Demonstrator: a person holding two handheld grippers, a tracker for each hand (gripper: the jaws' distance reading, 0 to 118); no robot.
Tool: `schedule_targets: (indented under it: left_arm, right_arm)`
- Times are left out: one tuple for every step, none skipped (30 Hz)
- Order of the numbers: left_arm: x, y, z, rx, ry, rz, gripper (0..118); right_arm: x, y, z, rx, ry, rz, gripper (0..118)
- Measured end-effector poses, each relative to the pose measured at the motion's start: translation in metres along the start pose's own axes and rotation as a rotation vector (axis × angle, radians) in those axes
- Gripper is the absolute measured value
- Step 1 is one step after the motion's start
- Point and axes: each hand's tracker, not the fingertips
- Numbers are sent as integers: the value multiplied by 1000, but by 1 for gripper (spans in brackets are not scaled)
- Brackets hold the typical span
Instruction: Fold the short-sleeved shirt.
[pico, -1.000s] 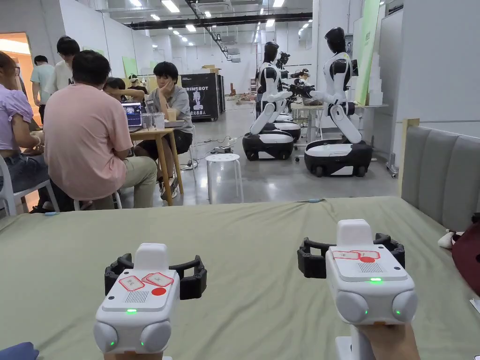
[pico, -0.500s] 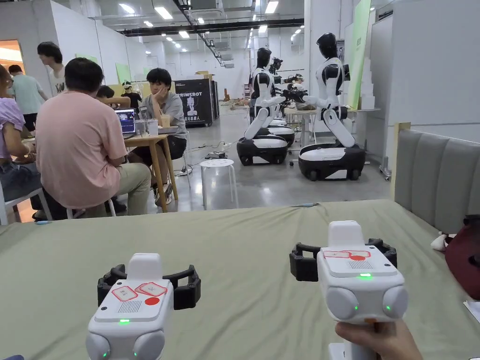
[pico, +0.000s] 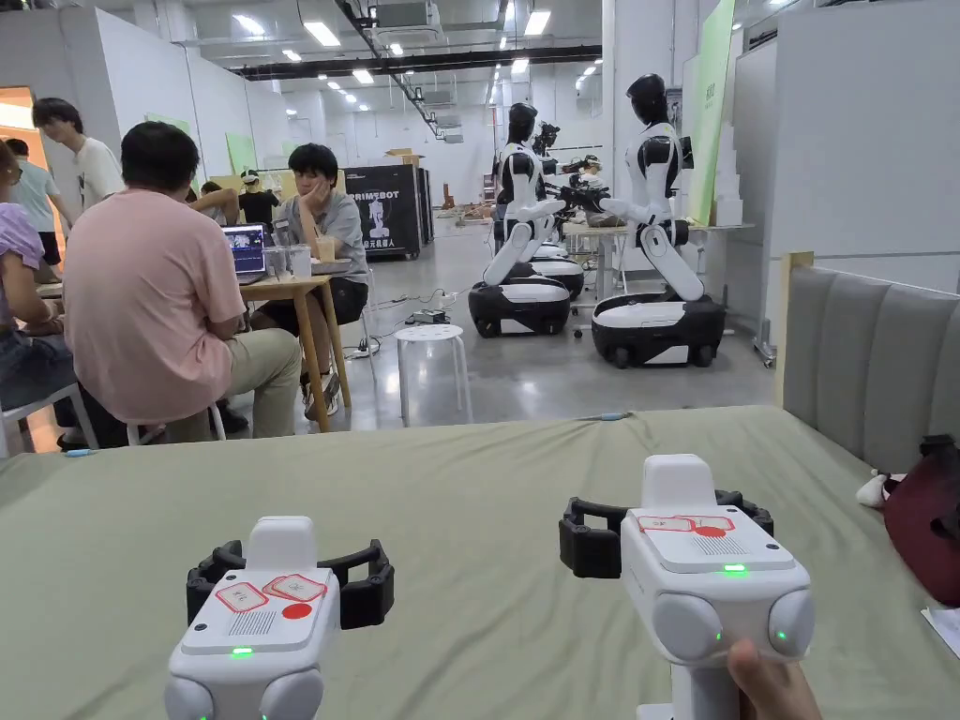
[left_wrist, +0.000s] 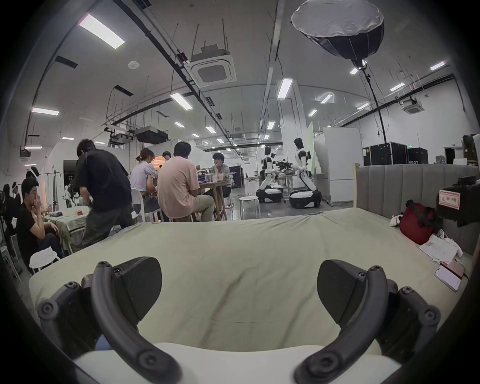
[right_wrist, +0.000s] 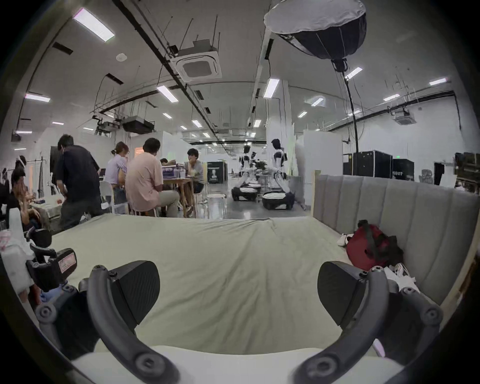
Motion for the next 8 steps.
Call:
schedule_targets:
  left_arm:
    - [0, 0, 0, 0, 1, 2, 118]
    - [-1, 0, 0, -1, 2, 4, 118]
    - [-1, 0, 0, -1, 3, 5, 118]
    - [-1, 0, 0, 0, 6, 6, 118]
    - [-1, -1, 0, 2, 8, 5, 118]
    - [-1, -1, 1, 3, 9, 5, 118]
    - [-1, -1, 1, 1, 8, 5, 118]
    - [-1, -1, 0, -3, 5, 6, 118]
  right_arm:
    - [0, 0, 0, 4, -4, 9, 118]
    - [0, 0, 0, 6, -3, 18, 118]
    - [0, 0, 0, 4, -4, 22, 118]
    - [-1, 0, 1, 0, -2, 27, 118]
    - [-3, 1, 4, -1, -1, 29, 118]
    - [-3, 0, 5, -1, -4, 24, 118]
    - [-2, 0, 5, -7, -7, 9, 118]
    - [0, -1, 3, -19, 0, -23, 118]
